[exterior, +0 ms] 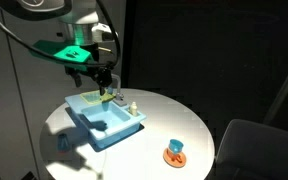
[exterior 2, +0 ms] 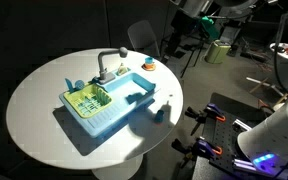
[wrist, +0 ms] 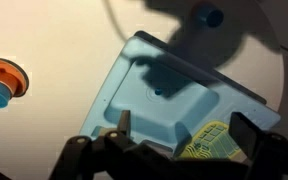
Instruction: Pick up the detergent and put it on the table
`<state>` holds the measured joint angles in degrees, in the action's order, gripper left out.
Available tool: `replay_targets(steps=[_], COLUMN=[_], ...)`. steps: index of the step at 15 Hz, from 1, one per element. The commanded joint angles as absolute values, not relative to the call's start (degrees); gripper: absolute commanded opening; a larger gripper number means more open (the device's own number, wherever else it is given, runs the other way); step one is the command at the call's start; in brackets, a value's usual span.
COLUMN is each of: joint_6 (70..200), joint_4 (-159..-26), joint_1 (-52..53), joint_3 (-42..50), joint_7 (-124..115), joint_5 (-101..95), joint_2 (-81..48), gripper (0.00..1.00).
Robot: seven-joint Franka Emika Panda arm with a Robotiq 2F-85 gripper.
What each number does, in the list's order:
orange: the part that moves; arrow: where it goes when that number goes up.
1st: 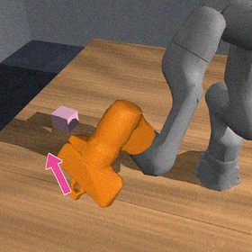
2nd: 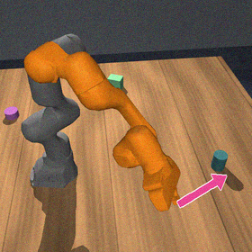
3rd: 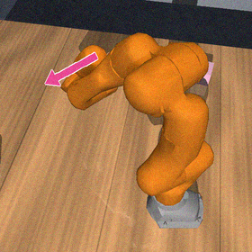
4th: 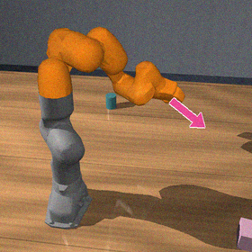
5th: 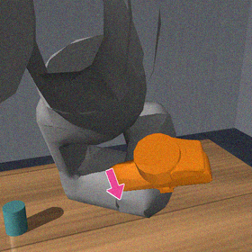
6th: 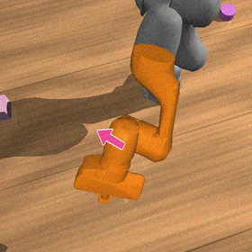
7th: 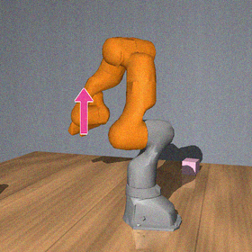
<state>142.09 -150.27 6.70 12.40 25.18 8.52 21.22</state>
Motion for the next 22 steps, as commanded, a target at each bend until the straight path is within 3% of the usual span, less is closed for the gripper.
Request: replay_targets(steps=[1,10,22], joint_6=[141.9,141.7,136.9], joint_4=[-150.2,-149.8,-135.1], joint_1=[5.7,5.6,2.6], joint_3=[11.4,11.4,14.1], joint_7=[25.5,25.7,34.6], joint_5=[9.1,8.9,8.3], joint_2=[21.2,20.9,13.6], gripper=[1.0,1.0,1.0])
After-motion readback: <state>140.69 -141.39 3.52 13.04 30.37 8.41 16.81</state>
